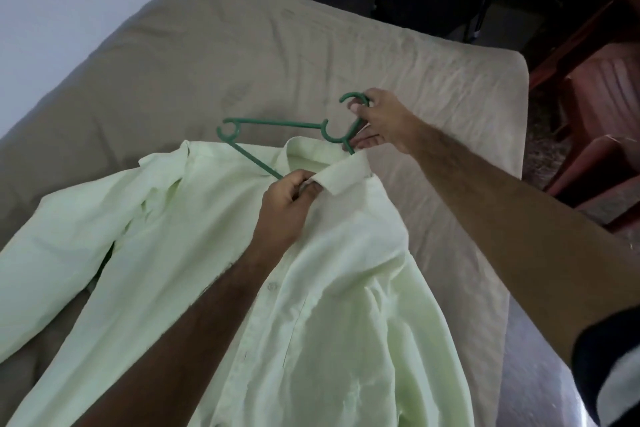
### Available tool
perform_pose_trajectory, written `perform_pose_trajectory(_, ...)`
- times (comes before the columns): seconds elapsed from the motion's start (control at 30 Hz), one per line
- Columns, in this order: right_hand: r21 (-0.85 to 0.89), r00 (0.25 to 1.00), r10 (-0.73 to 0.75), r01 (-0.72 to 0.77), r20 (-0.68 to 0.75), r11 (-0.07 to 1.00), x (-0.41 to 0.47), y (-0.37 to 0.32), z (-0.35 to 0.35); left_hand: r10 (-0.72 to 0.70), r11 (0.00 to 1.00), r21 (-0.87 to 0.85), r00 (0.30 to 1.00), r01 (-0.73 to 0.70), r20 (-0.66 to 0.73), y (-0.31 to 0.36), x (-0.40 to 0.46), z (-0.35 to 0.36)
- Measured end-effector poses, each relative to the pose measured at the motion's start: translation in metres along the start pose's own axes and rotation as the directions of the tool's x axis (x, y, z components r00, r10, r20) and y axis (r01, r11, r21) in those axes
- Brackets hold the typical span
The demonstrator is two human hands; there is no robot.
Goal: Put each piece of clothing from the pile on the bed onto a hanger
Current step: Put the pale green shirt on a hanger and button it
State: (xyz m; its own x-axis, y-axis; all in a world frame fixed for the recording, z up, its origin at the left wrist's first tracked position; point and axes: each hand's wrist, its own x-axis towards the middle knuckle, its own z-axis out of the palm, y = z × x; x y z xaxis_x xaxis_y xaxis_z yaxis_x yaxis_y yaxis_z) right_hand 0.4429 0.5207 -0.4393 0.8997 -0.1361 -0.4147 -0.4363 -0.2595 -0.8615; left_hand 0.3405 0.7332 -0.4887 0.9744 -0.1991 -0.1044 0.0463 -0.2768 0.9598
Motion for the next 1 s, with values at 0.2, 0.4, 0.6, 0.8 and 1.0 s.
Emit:
perform_pose_trajectory(0.2,-0.114,0.985,-0.143,0.132,-0.100,0.985,-0.008,0.023,-0.017,0.005,0.960,0.279,0.998,0.013,-0.064,-0.037,-0.017,-0.024)
perform_pose_trajectory(0.4,0.049,0.987,-0.149,0.152,-0.068,0.987,-0.016,0.044,0.004,-0.220,0.929,0.257,0.957,0.265,-0.191,-0.037,0.028,-0.014)
perform_pose_trajectory(0.6,-0.064,0.978,-0.205,0.203,-0.025,0.977,-0.016,0.029,-0.020,-0.153,0.795,0.589,0.988,0.143,-0.034,-0.039,0.032,-0.009)
perform_pose_trajectory(0.8,-0.135,0.928,-0.361,0.347,-0.096,0.928,-0.020,0.020,-0.025,-0.103,0.605,0.772,0.981,0.195,-0.167,-0.031,0.041,0.008)
perform_pose_trajectory(1.0,-0.259,0.885,-0.465,0.443,-0.030,0.858,-0.036,0.015,-0.028,-0.307,0.910,0.224,0.929,0.349,-0.205,-0.045,0.067,-0.049)
